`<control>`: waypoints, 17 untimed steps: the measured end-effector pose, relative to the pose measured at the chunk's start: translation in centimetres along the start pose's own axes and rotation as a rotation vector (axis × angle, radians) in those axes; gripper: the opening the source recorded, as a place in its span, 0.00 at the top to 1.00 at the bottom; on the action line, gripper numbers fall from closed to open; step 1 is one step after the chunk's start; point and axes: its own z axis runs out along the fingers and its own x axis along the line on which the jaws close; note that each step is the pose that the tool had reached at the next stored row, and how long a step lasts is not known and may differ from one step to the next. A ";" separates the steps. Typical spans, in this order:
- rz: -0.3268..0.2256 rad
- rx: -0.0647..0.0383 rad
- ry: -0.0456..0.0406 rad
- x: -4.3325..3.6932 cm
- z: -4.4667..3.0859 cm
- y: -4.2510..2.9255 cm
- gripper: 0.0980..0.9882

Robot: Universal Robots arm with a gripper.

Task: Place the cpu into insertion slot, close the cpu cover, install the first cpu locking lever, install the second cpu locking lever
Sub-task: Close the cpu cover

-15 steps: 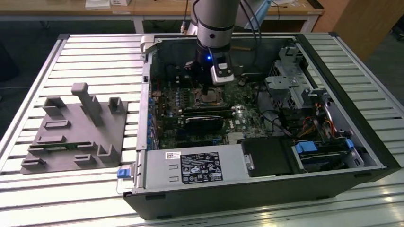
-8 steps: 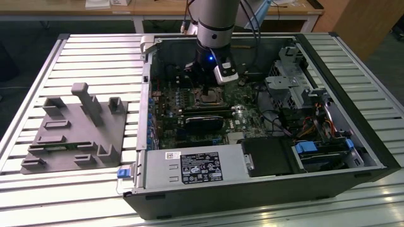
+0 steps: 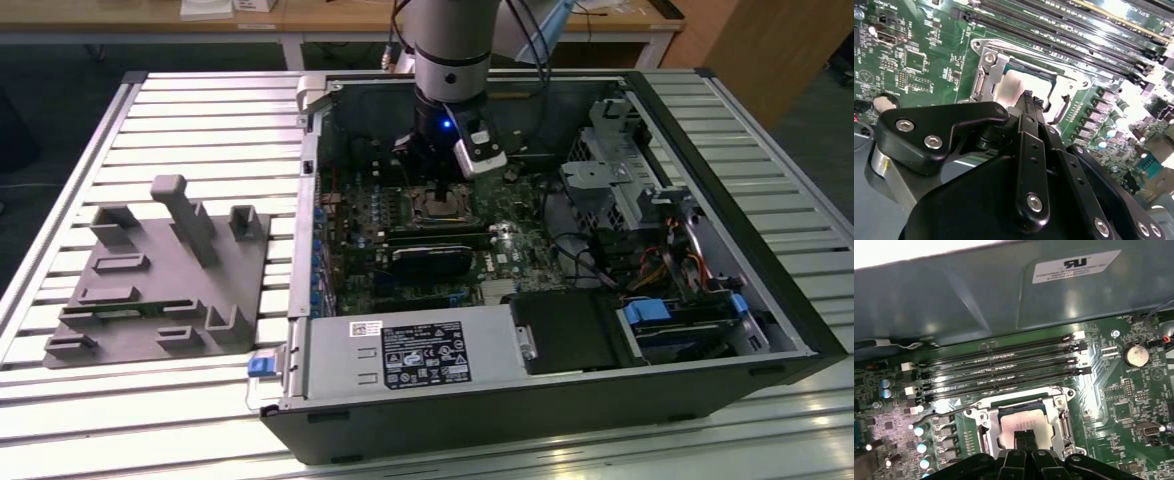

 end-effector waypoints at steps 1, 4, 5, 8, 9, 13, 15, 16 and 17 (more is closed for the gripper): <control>-0.001 0.000 -0.0032 0.00 0.00 0.00 0.99; -0.002 -0.001 -0.0035 0.00 -0.01 0.00 0.99; -0.006 -0.001 -0.0034 0.00 0.00 0.00 0.99; -0.056 -0.002 -0.0009 0.01 0.02 -0.01 0.99; -0.073 -0.002 0.0000 0.00 0.03 -0.01 0.99; -0.082 -0.002 0.0004 0.00 0.03 -0.01 0.99; -0.083 -0.003 -0.0042 0.02 0.05 -0.01 0.99; -0.083 -0.003 -0.0113 0.04 0.06 -0.01 0.99; -0.083 -0.002 -0.0162 0.04 0.07 -0.01 0.99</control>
